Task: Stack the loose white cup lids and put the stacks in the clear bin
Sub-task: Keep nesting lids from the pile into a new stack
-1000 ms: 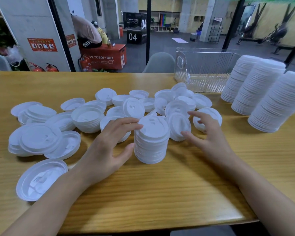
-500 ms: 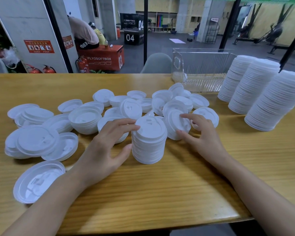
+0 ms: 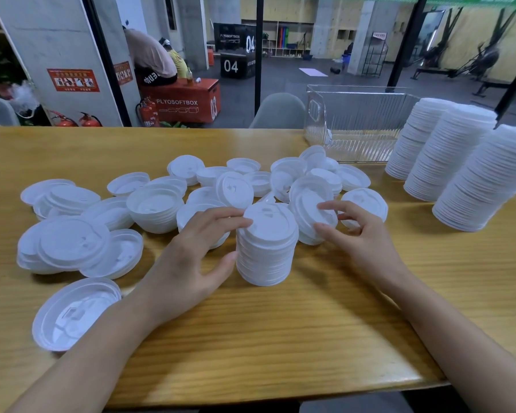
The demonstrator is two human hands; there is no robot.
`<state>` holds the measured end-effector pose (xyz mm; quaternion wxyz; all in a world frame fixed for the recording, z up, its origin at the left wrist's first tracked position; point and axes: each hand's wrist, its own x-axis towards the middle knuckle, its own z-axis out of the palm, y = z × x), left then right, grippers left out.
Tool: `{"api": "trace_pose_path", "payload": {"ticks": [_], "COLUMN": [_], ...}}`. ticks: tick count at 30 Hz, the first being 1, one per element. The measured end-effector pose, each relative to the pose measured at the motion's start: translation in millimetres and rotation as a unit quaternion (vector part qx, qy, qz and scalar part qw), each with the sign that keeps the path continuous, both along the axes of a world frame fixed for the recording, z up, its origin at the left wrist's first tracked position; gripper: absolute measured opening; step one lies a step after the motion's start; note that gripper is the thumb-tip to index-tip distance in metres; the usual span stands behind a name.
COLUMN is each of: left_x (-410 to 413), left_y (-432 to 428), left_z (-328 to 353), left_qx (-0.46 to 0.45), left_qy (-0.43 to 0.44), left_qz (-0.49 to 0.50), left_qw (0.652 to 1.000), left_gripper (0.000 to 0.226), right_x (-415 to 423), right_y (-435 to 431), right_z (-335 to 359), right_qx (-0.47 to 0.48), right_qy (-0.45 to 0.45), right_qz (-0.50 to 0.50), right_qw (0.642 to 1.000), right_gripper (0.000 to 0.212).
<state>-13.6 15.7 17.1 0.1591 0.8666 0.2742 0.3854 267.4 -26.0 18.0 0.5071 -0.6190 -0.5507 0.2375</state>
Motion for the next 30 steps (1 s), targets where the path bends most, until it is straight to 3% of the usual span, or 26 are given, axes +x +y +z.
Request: {"api": "trace_pose_path", "payload": {"ticks": [15, 21, 30], "left_x": [2.8, 17.2, 23.3], "left_y": [-2.9, -6.7, -6.0], "left_z": [4.7, 9.5, 8.0], "left_qx": [-0.020, -0.156, -0.195], "left_qy": [-0.015, -0.059, -0.075], "left_qz": [0.002, 0.015, 0.030], "left_qw": [1.000, 0.986, 0.977], "left_gripper": [0.045, 0.074, 0.087], "right_x": [-2.0, -5.0, -30.1], "right_y": [-2.1, -5.7, -5.8], "right_z": [9.4, 24.3, 38.0], "right_qx": [0.016, 0.057, 0.062], "right_qy": [0.097, 0.029, -0.123], "right_qz": [0.042, 0.025, 0.172], "right_qw": [0.994, 0.998, 0.975], "right_gripper": [0.021, 0.028, 0.036]}}
